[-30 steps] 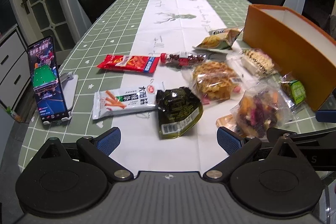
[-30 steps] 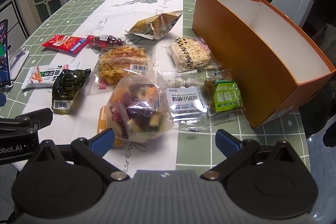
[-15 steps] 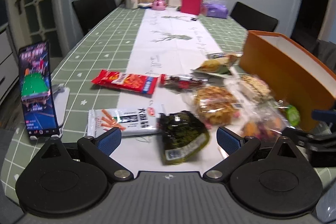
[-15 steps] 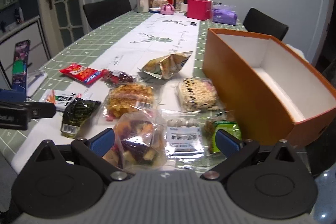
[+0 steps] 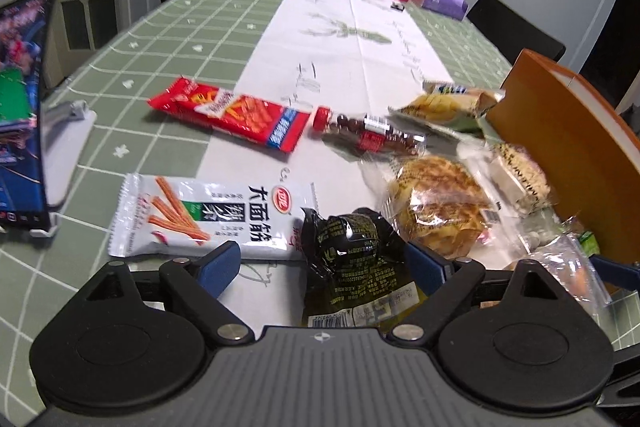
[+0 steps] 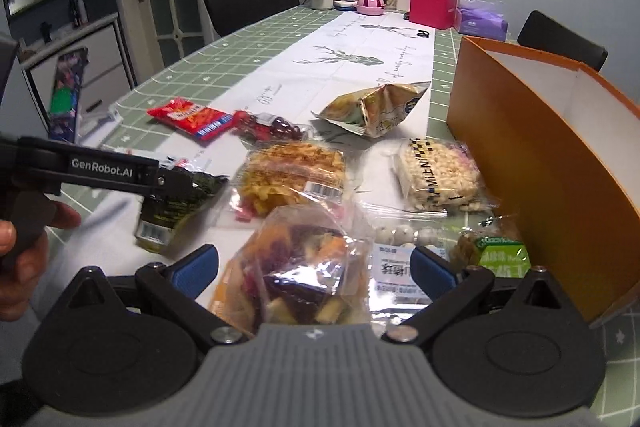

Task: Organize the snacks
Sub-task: 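Grasp the dark green pouch with the left tool while the right tool grasps the dried-fruit bag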

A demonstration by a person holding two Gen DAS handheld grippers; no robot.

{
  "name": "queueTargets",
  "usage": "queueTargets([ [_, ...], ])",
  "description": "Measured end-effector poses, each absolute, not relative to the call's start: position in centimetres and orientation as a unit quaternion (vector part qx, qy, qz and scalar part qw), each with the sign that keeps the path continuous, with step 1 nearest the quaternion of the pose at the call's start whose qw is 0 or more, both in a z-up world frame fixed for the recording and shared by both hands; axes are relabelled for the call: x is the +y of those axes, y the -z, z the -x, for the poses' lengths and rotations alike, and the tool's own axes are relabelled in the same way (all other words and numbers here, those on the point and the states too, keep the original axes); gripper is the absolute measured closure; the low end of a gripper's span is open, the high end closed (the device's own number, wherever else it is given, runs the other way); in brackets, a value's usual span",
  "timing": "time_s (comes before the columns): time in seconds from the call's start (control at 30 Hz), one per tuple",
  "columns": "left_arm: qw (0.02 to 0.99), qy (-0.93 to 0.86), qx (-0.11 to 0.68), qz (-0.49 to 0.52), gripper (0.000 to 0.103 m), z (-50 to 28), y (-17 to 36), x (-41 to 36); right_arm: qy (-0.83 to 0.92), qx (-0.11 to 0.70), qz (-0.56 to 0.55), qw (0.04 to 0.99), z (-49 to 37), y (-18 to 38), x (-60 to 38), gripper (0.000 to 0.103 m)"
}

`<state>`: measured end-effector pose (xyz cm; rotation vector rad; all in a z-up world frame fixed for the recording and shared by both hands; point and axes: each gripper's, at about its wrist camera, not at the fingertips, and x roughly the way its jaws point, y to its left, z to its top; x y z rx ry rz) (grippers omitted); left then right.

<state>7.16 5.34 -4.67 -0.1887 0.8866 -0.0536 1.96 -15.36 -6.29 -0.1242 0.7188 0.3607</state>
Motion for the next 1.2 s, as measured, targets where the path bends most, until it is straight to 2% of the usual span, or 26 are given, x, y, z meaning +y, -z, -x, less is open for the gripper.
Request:
queueTargets([
  [0.1, 0.896, 0.029, 0.435, 0.083, 0.000, -7.6, 5.2, 4.8, -0.189, 0.350, 0.062, 0.916, -2.2, 6.7, -15.3, 0.004],
  [0.17, 0.895, 0.030, 0.437, 0.078, 0.000, -7.7, 5.5, 4.5, -0.194, 0.353, 0.062, 0.913, -2.4, 7.0, -15.2, 0.011],
  [0.23, 0.895, 0.033, 0.439, 0.073, 0.000, -7.9, 5.6, 4.1, -0.198, 0.355, 0.061, 0.911, -2.4, 7.2, -15.1, 0.011],
  [0.33, 0.894, 0.032, 0.442, 0.069, 0.000, -8.0, 5.9, 3.9, -0.205, 0.361, 0.056, 0.908, -2.5, 7.5, -15.0, 0.017],
  [0.6, 0.896, 0.023, 0.440, 0.051, 0.000, -8.0, 6.0, 3.3, -0.208, 0.372, 0.035, 0.904, -2.8, 7.9, -15.6, 0.025],
  [0.67, 0.898, 0.023, 0.438, 0.042, 0.005, -7.9, 6.0, 3.1, -0.209, 0.371, 0.035, 0.904, -2.8, 7.8, -15.6, 0.026],
  [0.83, 0.903, 0.020, 0.428, 0.029, 0.041, -7.7, 5.8, 2.9, -0.209, 0.365, 0.032, 0.907, -2.6, 7.8, -15.8, 0.032],
  [0.9, 0.904, 0.024, 0.426, 0.036, 0.047, -7.6, 5.8, 3.0, -0.209, 0.365, 0.026, 0.907, -2.6, 7.8, -16.0, 0.033],
  [1.0, 0.904, 0.029, 0.425, 0.037, 0.063, -7.5, 5.7, 3.1, -0.211, 0.365, 0.019, 0.907, -2.6, 7.8, -16.3, 0.034],
  [1.2, 0.904, 0.034, 0.424, 0.042, 0.069, -7.4, 5.7, 3.1, -0.209, 0.364, 0.017, 0.907, -2.5, 7.6, -16.3, 0.035],
])
